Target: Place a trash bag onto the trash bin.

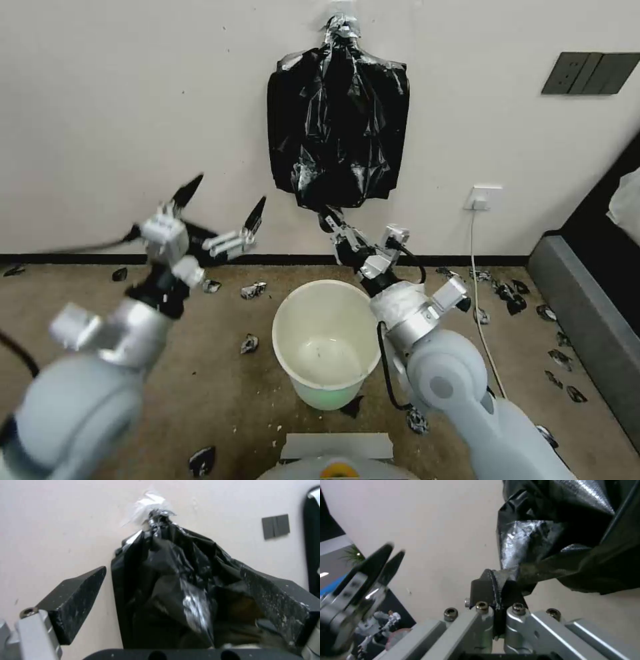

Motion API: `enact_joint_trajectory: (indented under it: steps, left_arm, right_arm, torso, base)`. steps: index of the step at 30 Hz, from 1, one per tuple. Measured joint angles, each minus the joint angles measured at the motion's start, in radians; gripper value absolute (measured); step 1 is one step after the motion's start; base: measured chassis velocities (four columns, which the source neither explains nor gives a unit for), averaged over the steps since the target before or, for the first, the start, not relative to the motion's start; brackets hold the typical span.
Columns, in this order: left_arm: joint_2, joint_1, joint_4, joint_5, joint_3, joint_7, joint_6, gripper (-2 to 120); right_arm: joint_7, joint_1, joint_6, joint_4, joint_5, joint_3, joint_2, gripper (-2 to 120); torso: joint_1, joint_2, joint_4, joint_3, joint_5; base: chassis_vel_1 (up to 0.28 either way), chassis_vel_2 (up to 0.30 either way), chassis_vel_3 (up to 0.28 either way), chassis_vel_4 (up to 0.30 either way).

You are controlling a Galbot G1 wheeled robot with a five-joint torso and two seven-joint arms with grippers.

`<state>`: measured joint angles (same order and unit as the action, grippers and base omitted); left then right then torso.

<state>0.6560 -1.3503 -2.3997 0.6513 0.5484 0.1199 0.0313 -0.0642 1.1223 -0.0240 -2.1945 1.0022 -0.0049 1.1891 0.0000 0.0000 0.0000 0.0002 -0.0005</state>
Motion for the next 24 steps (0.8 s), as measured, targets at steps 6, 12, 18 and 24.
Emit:
enact_joint_trajectory:
  steps: [6, 12, 18, 24]
  left_arm:
    - [-0.238, 0.305, 0.103, 0.076, -0.172, -0.044, -0.017, 100]
    - [-0.312, 0.718, 0.222, 0.085, -0.576, -0.11, -0.018, 100]
    - [-0.271, 1.256, 0.352, 0.074, -1.074, -0.178, -0.033, 100]
    - [-0.247, 1.62, 0.426, 0.07, -1.383, -0.296, -0.04, 100]
  right_arm:
    - [-0.003, -0.024, -0.001, 0.012, 0.0, -0.02, 0.007, 0]
    - [-0.003, -0.025, -0.001, 0.015, 0.0, -0.011, 0.008, 0]
    - [-0.003, -0.011, -0.001, 0.015, 0.0, 0.011, 0.001, 0]
    - [0.0, 0.009, -0.001, 0.012, -0.001, 0.031, 0.002, 0]
  torso:
    - [0.0, 0.0, 0.0, 0.0, 0.0007]
    - [0.0, 0.0, 0.0003, 0.0, 0.0007]
    - [0.0, 0.0, -0.0002, 0.0, 0.0006]
    - [0.0, 0.0, -0.0001, 0.0, 0.0002]
  base:
    - [0.0, 0.0, 0.0, 0.0]
    - [0.0, 0.0, 0.0, 0.0]
    - [0.0, 0.0, 0.0, 0.0]
    - [0.0, 0.0, 0.0, 0.0]
